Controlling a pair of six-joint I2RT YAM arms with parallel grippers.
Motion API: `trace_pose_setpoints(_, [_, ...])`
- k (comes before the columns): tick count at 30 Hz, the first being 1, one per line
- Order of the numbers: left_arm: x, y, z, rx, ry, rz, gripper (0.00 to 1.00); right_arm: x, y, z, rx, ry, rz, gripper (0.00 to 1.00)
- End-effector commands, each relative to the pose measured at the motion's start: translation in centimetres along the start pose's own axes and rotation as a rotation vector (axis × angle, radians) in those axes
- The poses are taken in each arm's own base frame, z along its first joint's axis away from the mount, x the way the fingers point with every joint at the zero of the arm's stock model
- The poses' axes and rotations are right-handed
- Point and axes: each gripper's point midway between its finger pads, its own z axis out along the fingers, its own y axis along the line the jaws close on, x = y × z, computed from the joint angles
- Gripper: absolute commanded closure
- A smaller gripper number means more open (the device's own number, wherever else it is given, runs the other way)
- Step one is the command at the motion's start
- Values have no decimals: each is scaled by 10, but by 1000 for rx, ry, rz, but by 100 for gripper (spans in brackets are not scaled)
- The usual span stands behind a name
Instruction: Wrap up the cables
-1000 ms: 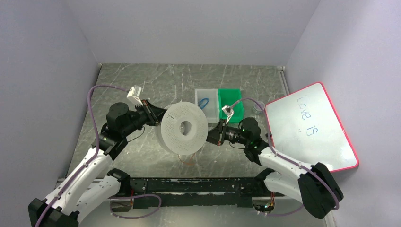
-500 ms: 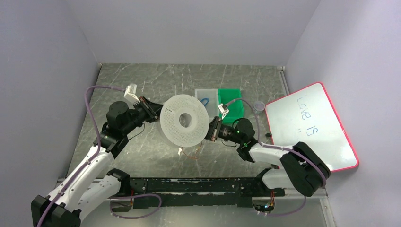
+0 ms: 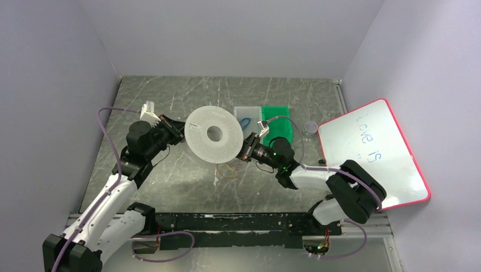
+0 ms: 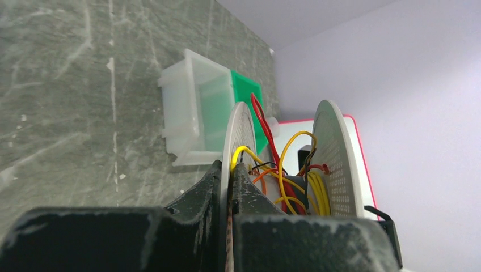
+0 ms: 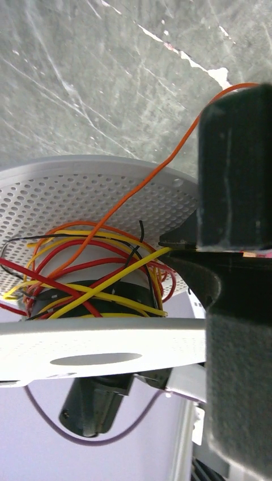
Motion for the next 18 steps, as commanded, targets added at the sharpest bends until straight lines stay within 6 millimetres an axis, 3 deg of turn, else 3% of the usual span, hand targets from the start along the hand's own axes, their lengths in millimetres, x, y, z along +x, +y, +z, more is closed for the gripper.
trace_pose_setpoints(1, [5, 44, 4, -140, -15, -23, 93, 7, 13, 21, -24, 38, -91, 100])
trace_pose_setpoints(12, [32, 95, 1, -237, 65, -67, 93, 13, -32, 44, 91, 71, -92, 100])
trace_pose_setpoints(18, [47, 118, -1, -269, 95, -88, 93, 18, -56, 45, 145, 74, -63, 100])
